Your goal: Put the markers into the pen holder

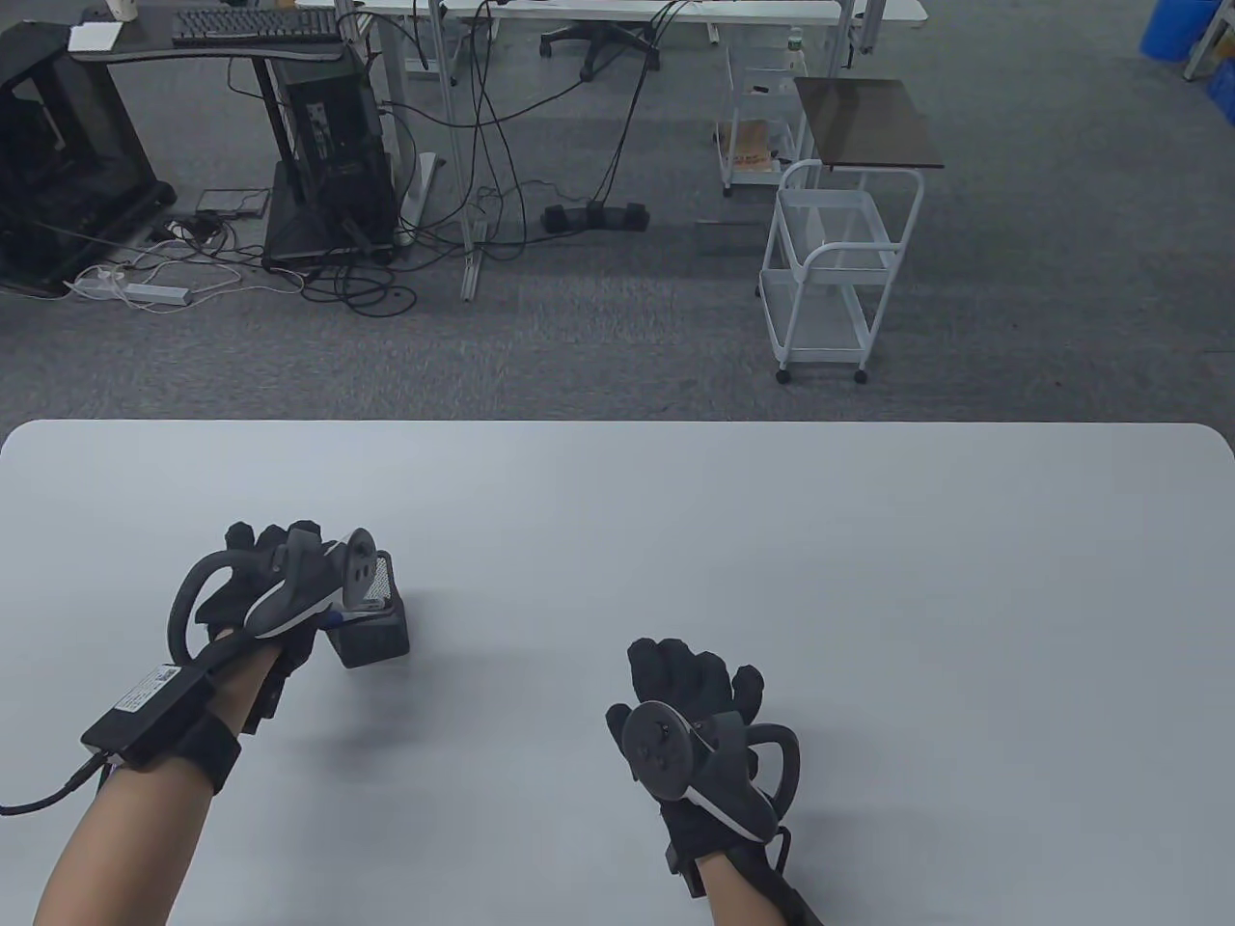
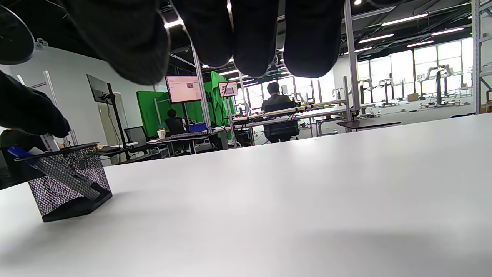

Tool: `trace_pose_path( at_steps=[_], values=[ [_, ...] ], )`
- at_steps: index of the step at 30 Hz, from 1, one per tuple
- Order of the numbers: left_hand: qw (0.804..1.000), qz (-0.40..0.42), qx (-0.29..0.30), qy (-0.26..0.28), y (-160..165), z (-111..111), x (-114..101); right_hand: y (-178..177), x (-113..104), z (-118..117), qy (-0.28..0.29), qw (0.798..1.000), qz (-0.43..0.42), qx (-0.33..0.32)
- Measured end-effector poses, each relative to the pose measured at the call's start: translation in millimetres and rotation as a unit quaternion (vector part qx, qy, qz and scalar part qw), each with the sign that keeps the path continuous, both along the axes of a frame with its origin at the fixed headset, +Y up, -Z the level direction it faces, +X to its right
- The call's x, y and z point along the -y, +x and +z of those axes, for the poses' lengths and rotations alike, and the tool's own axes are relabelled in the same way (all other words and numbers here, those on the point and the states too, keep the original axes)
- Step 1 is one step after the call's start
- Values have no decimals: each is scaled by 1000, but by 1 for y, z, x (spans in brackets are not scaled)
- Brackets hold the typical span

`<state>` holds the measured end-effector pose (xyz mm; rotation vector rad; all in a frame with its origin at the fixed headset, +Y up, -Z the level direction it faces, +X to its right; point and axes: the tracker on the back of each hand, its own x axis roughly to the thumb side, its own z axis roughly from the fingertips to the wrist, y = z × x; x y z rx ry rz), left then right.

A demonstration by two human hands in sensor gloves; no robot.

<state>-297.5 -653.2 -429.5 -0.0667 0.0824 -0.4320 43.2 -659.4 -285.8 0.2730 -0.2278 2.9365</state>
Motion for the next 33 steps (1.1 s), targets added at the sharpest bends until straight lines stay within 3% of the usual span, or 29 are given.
trace_pose_path(
  at_steps=[18,27,33],
  values=[
    [1000,7,15,11,0,19,-24,-3,2,-2,-10,1000,0,-3],
    [999,22,28,11,12,51,-42,-4,2,-2,-9,1000,-6,-11],
    [998,27,52,16,27,85,-55,-3,0,0,-2,1000,-12,-13]
  ],
)
